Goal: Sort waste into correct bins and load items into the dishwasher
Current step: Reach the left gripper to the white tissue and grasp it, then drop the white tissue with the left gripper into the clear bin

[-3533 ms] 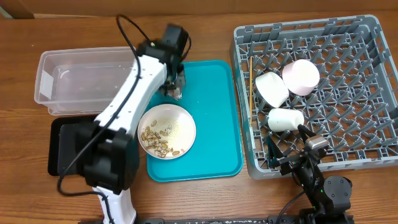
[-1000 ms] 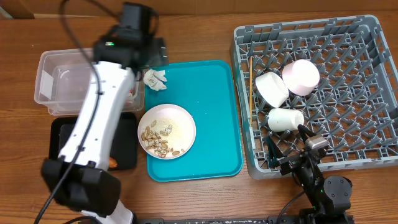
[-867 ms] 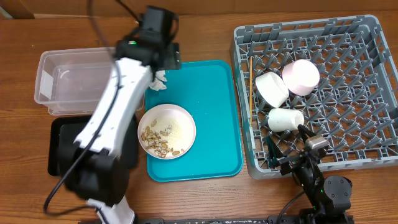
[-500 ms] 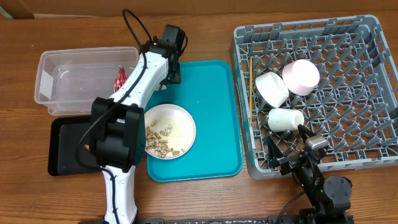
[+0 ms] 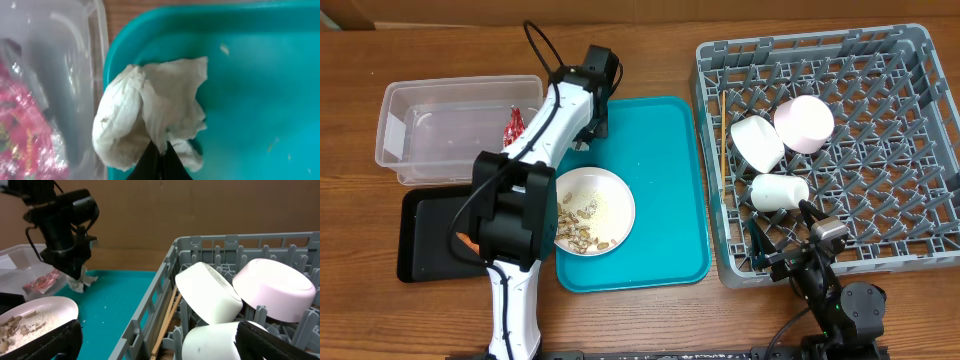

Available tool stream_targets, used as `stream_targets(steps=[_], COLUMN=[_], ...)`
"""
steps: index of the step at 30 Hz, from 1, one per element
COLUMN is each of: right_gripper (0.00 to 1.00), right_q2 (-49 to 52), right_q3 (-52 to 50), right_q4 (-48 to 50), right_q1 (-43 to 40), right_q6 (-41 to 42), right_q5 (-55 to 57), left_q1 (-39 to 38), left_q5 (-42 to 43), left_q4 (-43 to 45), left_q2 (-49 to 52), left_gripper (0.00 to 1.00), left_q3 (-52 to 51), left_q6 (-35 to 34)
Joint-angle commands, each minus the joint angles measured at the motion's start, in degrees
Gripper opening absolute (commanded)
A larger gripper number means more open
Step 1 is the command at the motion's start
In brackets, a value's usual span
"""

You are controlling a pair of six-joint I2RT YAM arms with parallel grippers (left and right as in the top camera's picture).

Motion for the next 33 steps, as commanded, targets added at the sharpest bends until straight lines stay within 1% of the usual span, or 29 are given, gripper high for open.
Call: stream_targets(steps=[1, 4, 6, 10, 15, 16, 17, 18, 19, 20, 23, 25, 29, 31, 33], right_gripper=[1.00, 1.00, 1.00, 1.00, 1.00, 1.00, 1.00, 1.00, 1.00, 1.00, 1.00, 1.00, 1.00, 1.00, 1.00], right_q2=[-0.7, -0.7, -0.7, -0.7, -0.7, -0.7, -0.7, -0.7, -0.7, -0.7, -0.7, -0.7, -0.7, -0.7, -0.7], right_q3=[-0.3, -0.3, -0.3, -0.3, -0.3, -0.3, -0.3, -0.3, -0.3, -0.3, -0.3, -0.3, -0.3, -0.3, -0.3], right_q4=[0.3, 0.3, 0.3, 0.3, 0.3, 0.3, 0.3, 0.3, 0.3, 0.3, 0.3, 0.3, 0.3, 0.3, 0.3], right_q1=[-0.4, -0.4, -0.4, -0.4, -0.4, -0.4, -0.4, -0.4, -0.4, -0.4, -0.4, -0.4, -0.4, -0.4, -0.4], right_q6=[-0.2, -0.2, -0.2, -0.2, -0.2, -0.2, -0.2, -0.2, -0.2, -0.2, -0.2, -0.2, -0.2, -0.2, -0.2], right_q5=[-0.3, -0.3, -0.3, -0.3, -0.3, -0.3, -0.3, -0.3, -0.3, -0.3, -0.3, -0.3, -0.3, -0.3, -0.3], left_q1=[0.0, 0.6, 1.4, 6.0, 14.0, 15.2, 16.1, 16.8, 17.2, 17.5, 17.3, 16.4, 12.3, 7.9, 2.8], left_q5=[1.2, 1.1, 0.7, 0.7, 0.8, 1.3, 2.5, 4.4, 5.8, 6.3, 6.0, 8.3, 17.3, 16.7, 14.3], left_q4=[-5.9, -14.3, -17.4, -20.3, -22.0, -21.9, -21.9, -21.8, -21.9, -22.2, -24.9, -27.1, -31.4, -33.2, -36.3], left_q2=[-3.2, -6.9, -9.6, -14.1, -13.2, -12.6, -12.1, -11.9, -11.8, -12.0, -13.3, -14.6, -17.5, -19.0, -19.1], left_gripper=[0.04, 0.04, 0.04, 0.04, 0.04, 0.07, 0.20, 0.29, 0.46, 0.57, 0.76, 0.75, 0.65, 0.59, 0.55], left_q3=[8.4, 15.5, 18.3, 19.1, 18.3, 18.2, 18.2, 18.2, 18.2, 18.5, 22.0, 26.0, 32.0, 32.1, 32.1], left_q6=[-3.7, -7.8, -9.1, -10.1, -10.4, -10.3, -9.4, -7.6, -5.8, -4.6, -4.2, -4.2, -4.1, -3.9, -4.0])
